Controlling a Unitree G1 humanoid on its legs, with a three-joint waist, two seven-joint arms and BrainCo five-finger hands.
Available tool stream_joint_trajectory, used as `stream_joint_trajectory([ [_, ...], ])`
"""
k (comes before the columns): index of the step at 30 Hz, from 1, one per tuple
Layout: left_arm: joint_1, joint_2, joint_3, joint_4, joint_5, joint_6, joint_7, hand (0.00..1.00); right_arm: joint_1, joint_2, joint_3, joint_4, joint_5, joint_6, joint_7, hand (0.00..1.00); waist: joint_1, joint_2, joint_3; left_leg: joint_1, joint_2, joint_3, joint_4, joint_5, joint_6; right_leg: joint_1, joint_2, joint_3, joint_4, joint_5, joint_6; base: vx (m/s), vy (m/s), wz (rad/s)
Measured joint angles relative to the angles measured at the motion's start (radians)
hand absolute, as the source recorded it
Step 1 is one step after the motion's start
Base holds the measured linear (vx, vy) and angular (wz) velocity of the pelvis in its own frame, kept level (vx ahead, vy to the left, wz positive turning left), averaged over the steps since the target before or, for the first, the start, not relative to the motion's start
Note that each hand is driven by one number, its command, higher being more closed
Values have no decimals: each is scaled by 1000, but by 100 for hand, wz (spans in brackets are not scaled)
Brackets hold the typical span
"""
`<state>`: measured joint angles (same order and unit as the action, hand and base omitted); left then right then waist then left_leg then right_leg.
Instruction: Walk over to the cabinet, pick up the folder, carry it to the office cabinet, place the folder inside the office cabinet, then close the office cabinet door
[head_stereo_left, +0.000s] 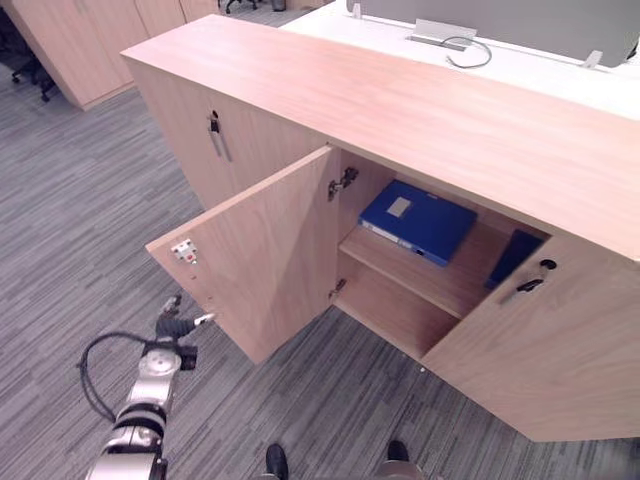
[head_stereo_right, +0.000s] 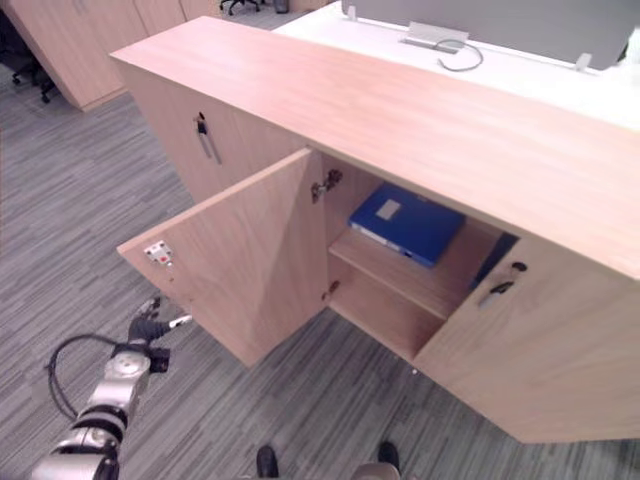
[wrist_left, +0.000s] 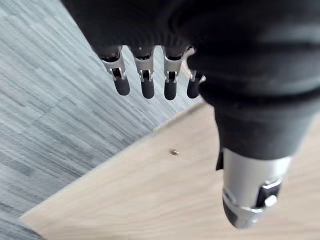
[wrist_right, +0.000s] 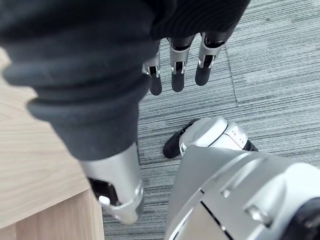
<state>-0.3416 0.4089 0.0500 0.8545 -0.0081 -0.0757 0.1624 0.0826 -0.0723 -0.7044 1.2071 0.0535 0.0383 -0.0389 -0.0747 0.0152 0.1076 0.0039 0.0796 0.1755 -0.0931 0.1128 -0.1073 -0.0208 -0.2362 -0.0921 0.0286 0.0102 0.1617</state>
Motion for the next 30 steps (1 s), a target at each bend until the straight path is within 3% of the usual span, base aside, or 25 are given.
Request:
stream_joint_trajectory([
  [4,-63,61,-51,7,17,0,31,0,4,-10,29,-20,2,-3,-1,0,1,-3,2,10,12,24,0,4,-5,-2,13,23,-3,3,-3,-1,-18,-14],
  [10,-226,113,-86,208,6,6,51,0,11,-10,31,-31,6,-20,-2,0,2,-7,4,38,11,53,5,2,-5,5,13,53,1,8,-5,23,8,-14],
  [17,-277,124,-102,286,88,62,86,0,42,-4,53,-25,16,-20,-2,0,0,-30,10,70,8,86,1,1,-5,1,12,88,29,8,-5,-31,14,-13],
  [21,-269,97,-192,225,126,86,106,0,84,5,50,-25,26,-3,-2,0,14,-44,11,69,-5,72,0,4,-1,1,-3,76,34,-1,-2,-76,22,13],
  [24,-163,93,-259,41,169,88,108,0,95,15,29,-27,25,8,-2,0,21,-65,9,69,-26,61,0,6,6,5,-25,71,38,-6,7,-58,44,11],
  [25,-113,82,-289,-45,189,83,108,0,94,21,27,-27,24,10,-3,0,33,-72,9,69,-38,61,0,8,14,5,-36,74,38,-6,7,-52,59,5],
  [30,9,34,-438,-153,217,26,65,0,47,31,51,-37,20,13,-9,0,45,-88,9,83,-66,90,-1,-1,42,5,-56,123,30,-8,10,-62,66,-15],
])
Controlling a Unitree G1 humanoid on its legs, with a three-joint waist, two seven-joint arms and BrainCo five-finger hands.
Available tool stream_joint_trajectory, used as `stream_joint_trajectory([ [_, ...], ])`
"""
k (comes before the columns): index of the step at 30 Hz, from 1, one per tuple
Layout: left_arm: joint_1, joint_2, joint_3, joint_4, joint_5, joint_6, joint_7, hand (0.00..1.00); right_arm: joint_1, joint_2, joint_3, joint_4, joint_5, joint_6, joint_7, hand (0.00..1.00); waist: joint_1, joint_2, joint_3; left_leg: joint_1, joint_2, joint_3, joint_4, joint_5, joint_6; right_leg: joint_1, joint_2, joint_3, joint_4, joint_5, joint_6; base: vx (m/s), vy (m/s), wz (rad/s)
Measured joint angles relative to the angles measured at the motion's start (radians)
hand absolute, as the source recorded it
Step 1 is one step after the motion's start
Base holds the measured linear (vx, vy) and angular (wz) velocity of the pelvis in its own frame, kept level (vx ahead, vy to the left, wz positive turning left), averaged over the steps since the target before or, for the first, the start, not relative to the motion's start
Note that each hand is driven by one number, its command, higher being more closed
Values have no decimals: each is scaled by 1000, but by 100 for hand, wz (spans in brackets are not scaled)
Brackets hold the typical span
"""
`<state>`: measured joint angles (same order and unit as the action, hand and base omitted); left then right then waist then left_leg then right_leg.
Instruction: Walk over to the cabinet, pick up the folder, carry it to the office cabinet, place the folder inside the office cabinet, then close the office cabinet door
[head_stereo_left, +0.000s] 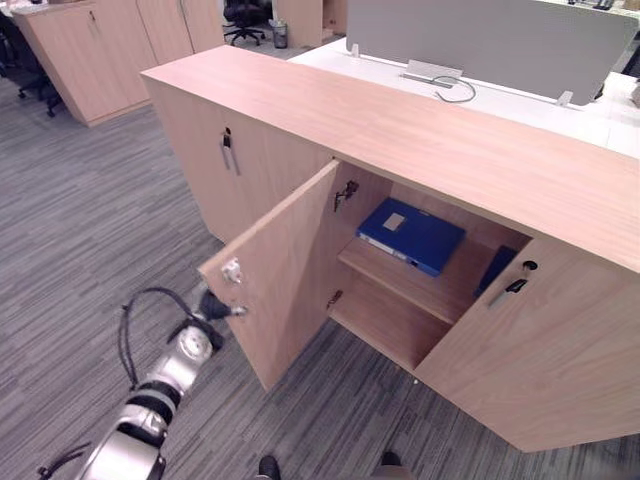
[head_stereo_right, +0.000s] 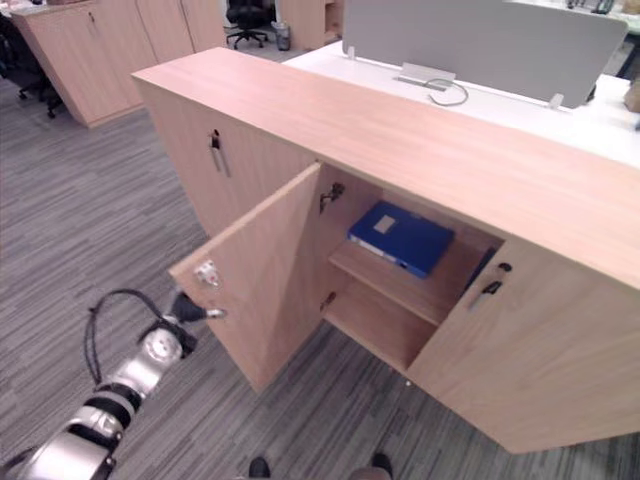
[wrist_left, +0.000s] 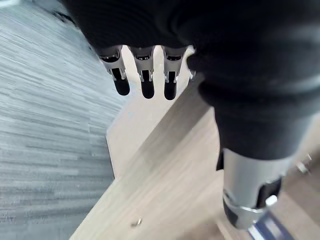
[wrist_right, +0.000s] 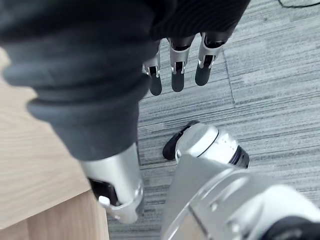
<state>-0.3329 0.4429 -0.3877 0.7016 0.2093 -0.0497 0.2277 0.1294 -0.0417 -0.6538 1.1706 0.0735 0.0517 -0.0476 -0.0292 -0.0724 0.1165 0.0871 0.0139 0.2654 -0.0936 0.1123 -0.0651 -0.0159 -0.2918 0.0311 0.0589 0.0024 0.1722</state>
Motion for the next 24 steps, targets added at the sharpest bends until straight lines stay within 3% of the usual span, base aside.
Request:
stream_joint_trajectory([
  [2,88,-49,-38,-80,-3,-67,-24,0,-20,0,52,-1,-17,0,-1,0,19,-1,-4,18,-3,39,0,-9,4,-3,-16,-41,-7,9,-20,-62,72,-49],
  [3,105,-59,-50,-98,-6,-82,-33,0,-26,0,64,-1,-18,1,-1,0,23,-1,-5,22,0,50,0,-11,3,-4,-24,-82,-7,16,-50,-37,43,-54],
  [4,137,-76,-74,-133,-17,-104,-52,0,-46,0,81,-1,-21,3,0,0,26,3,-8,28,15,71,0,-16,-3,-9,-31,-172,-7,21,-122,-50,26,-68],
  [5,156,-89,-94,-146,-35,-108,-71,0,-66,-1,109,-1,-26,3,1,0,29,5,-11,32,33,96,0,-20,-8,-13,-33,-249,-14,21,-171,-45,-5,-76],
  [6,160,-90,-108,-143,-50,-107,-87,0,-75,-1,123,-1,-37,2,1,0,30,8,-15,35,42,111,0,-22,-11,-15,-33,-273,-21,21,-175,-69,-30,-90],
  [8,175,-91,-170,-141,-88,-103,-155,0,-96,-9,148,-2,-61,1,2,0,25,4,-18,37,55,146,0,-25,-16,-33,-24,-286,-40,22,-173,-65,-43,-81],
  [9,189,-100,-245,-141,-122,-103,-231,0,-97,-20,160,-1,-73,1,2,0,16,4,-19,39,59,173,0,-30,-22,-39,-21,-285,-54,35,-152,-30,-42,-60],
  [11,197,-165,-238,-142,-191,-106,-251,0,-82,-27,174,1,-97,3,1,0,10,0,-20,49,62,193,1,-36,-31,-45,-21,-283,-60,62,-122,10,-34,-49],
  [14,244,-183,-274,-162,-311,-115,-365,0,-48,-28,173,2,-99,6,1,0,-23,9,-27,77,77,215,1,-55,-58,-42,-17,-285,-47,138,-70,64,-44,-27],
  [18,308,-233,-221,-160,-379,-94,-377,0,-21,-26,157,3,-99,9,2,0,-31,33,-38,72,125,213,5,-63,-83,-52,32,-300,-50,144,-65,94,-97,-12],
  [24,328,-274,50,-18,-385,-75,-328,0,-17,-12,132,2,-88,8,2,0,-57,63,-67,80,238,248,46,-86,-140,-50,138,-299,-45,99,-85,87,-110,-18],
])
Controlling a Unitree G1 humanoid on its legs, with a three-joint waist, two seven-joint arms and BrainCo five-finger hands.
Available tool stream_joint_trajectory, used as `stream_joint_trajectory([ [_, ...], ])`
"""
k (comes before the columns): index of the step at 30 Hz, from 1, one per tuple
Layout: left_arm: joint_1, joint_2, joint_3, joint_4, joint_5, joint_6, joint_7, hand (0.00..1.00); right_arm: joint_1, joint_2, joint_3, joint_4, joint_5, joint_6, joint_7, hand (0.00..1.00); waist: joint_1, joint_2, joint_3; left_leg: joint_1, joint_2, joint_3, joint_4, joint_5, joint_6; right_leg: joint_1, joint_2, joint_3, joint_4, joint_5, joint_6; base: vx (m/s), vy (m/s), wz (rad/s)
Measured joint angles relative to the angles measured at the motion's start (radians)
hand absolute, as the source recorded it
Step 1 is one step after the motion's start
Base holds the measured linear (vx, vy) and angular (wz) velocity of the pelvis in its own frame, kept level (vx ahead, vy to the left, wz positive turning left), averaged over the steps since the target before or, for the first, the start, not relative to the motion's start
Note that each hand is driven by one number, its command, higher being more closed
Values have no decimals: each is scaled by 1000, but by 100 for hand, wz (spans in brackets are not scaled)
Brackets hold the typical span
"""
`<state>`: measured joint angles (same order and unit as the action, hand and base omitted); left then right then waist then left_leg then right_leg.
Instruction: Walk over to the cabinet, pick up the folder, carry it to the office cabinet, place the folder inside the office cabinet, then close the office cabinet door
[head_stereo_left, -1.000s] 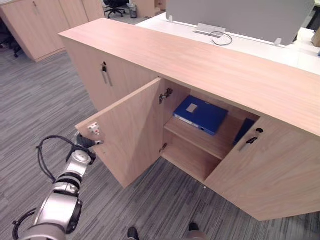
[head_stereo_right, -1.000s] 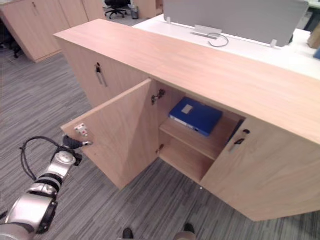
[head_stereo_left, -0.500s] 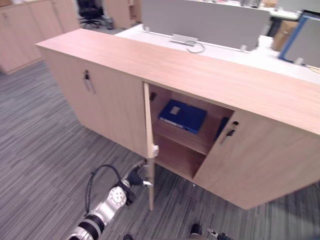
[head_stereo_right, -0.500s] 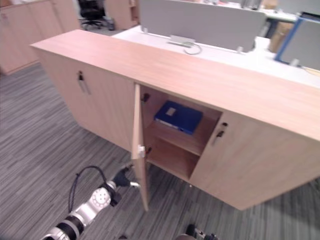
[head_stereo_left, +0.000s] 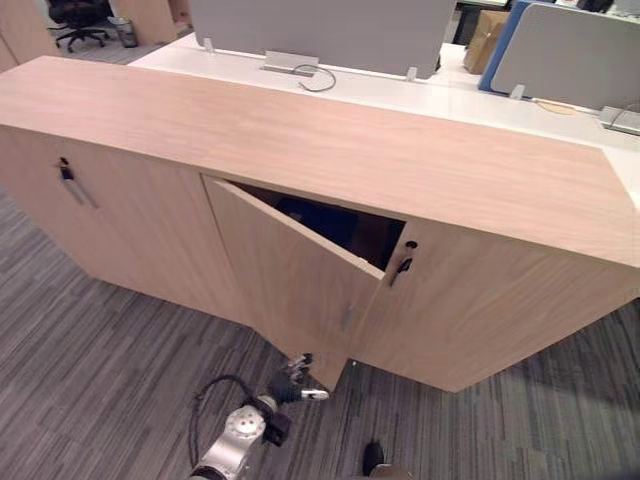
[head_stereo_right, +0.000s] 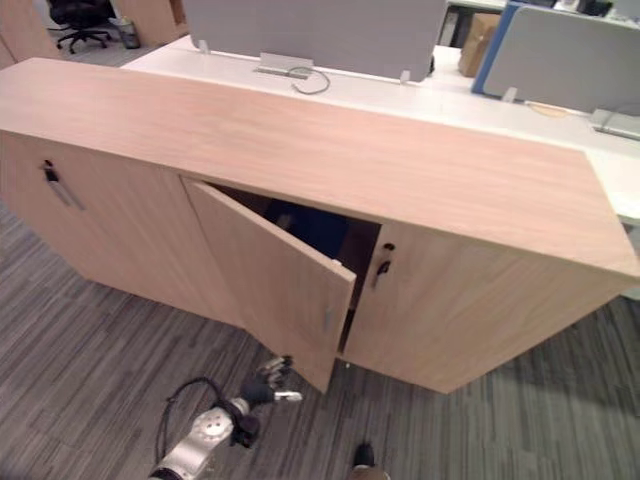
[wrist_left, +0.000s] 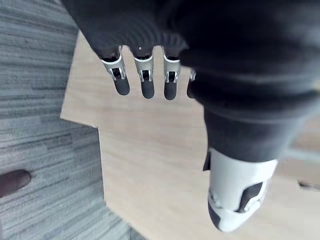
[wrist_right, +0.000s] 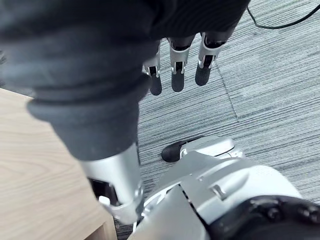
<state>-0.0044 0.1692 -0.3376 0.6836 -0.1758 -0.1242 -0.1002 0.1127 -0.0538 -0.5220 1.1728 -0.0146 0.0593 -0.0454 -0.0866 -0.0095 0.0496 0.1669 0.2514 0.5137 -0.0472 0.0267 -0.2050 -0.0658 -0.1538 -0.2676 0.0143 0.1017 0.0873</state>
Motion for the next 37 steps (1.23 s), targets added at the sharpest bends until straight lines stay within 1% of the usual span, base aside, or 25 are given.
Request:
stream_joint_trajectory([
  [1,5,-1,50,46,0,5,13,0,3,0,1,0,9,-1,0,0,-7,8,-5,-15,35,4,67,-37,2,2,18,2,13,-20,-7,127,-130,-25],
  [2,12,-3,101,102,0,8,27,0,9,0,3,-1,28,-2,-2,0,-6,19,-11,-30,74,15,150,-74,21,3,39,16,32,-49,-17,160,-161,-32],
  [3,16,-5,127,136,2,9,34,0,12,1,5,-1,34,-2,-2,0,-3,22,-14,-38,91,20,199,-87,40,3,47,28,42,-61,-19,155,-151,-47],
  [4,30,-7,177,204,6,16,51,0,17,3,5,-1,35,-4,-2,0,-1,22,-25,-67,132,21,322,-109,85,11,61,49,49,-75,-25,164,-163,-56],
  [5,36,-8,215,266,5,28,57,0,19,0,5,-1,35,-5,-2,0,3,27,-27,-102,177,4,460,-114,138,29,79,75,50,-84,-33,191,-203,-77],
  [6,43,-8,245,312,2,40,58,0,18,-5,5,-1,35,-7,-2,0,14,34,-22,-147,213,-64,602,-84,177,47,97,105,48,-91,-43,161,-175,-74],
  [7,46,-12,255,332,0,46,59,0,17,-8,6,-1,35,-9,-2,0,23,33,-21,-175,219,-119,675,-68,173,57,101,124,46,-94,-47,161,-96,-87],
  [8,50,-32,273,363,2,52,59,0,3,-23,12,0,34,-11,-2,0,40,40,-7,-223,191,-217,795,-120,128,73,99,167,45,-98,-54,159,35,-96],
  [9,57,-50,288,375,9,56,59,0,-9,-39,11,2,33,-12,-4,0,52,49,10,-243,134,-255,848,-218,102,94,93,210,43,-101,-58,152,111,-99],
  [11,73,-53,307,376,21,55,58,0,-27,-41,3,3,32,-13,-5,0,61,48,20,-262,74,-258,858,-280,108,114,84,251,41,-99,-53,91,173,-80],
  [12,76,-53,351,377,38,54,60,0,-41,-39,-7,5,32,-13,-5,0,74,51,24,-293,19,-282,836,-309,116,125,80,281,43,-100,-48,63,260,-82],
  [13,79,-53,380,377,49,54,62,0,-51,-37,-9,5,32,-13,-5,0,80,58,28,-311,-22,-321,786,-314,110,127,83,305,45,-103,-37,27,270,-88],
  [14,86,-60,405,377,50,54,63,0,-58,-37,-8,-1,32,-14,-5,0,84,81,34,-313,-50,-368,672,-288,102,127,101,326,50,-113,-18,-21,350,-79],
  [15,92,-71,447,388,46,55,66,0,-68,-22,-7,-11,36,-16,-7,0,87,96,41,-296,-68,-383,608,-315,139,127,112,357,53,-122,-2,-27,314,-51],
  [16,94,-73,484,386,47,56,72,0,-58,-13,5,-25,32,-16,-7,0,87,75,40,-285,-102,-372,562,-315,133,120,91,355,47,-119,3,-17,291,-25],
  [17,94,-81,515,386,46,55,73,0,-58,-11,4,-25,32,-16,-7,0,91,60,40,-280,-153,-399,527,-320,140,108,72,361,45,-118,1,11,246,2],
  [18,107,-102,578,381,37,54,74,0,-58,-2,0,-30,35,-16,-11,0,94,53,46,-262,-210,-428,483,-318,155,111,37,365,34,-117,-1,22,206,2],
  [22,170,-120,654,380,23,56,91,0,-42,8,20,-50,34,-22,-14,0,93,42,34,-196,-237,-402,391,-285,191,139,13,365,5,-116,-3,104,107,-13],
  [24,190,-126,681,390,21,59,102,0,-36,12,52,-60,34,-23,-15,0,100,33,17,-166,-244,-395,324,-256,195,136,11,365,-9,-118,0,178,-7,-23],
  [25,189,-128,691,389,26,60,108,0,-38,20,53,-59,34,-23,-15,0,104,29,15,-149,-247,-393,284,-233,200,132,16,364,-10,-120,4,222,-43,-14],
  [26,189,-129,697,391,29,61,113,0,-42,32,53,-60,34,-23,-15,0,105,29,9,-135,-243,-394,260,-213,213,129,25,361,-10,-119,4,232,-49,-14],
  [29,182,-132,718,416,50,62,120,0,-40,40,42,-55,34,-23,-15,0,107,34,-9,-93,-224,-412,223,-203,212,148,49,354,-13,-120,3,227,-62,-16],
  [34,167,-125,696,430,78,62,131,0,-26,39,19,-39,58,-23,-15,0,105,33,-36,-50,-227,-417,196,-202,212,183,47,350,-36,-119,3,169,7,-12],
  [36,136,-111,635,430,98,59,134,0,-22,39,-10,-29,128,-23,-16,0,105,30,-37,-42,-230,-423,192,-202,212,189,45,333,-34,-119,3,62,33,5],
  [37,132,-109,628,430,99,58,134,0,-22,39,-11,-29,138,-24,-16,0,105,30,-37,-42,-230,-423,192,-202,212,189,45,329,-34,-119,3,0,0,0],
])
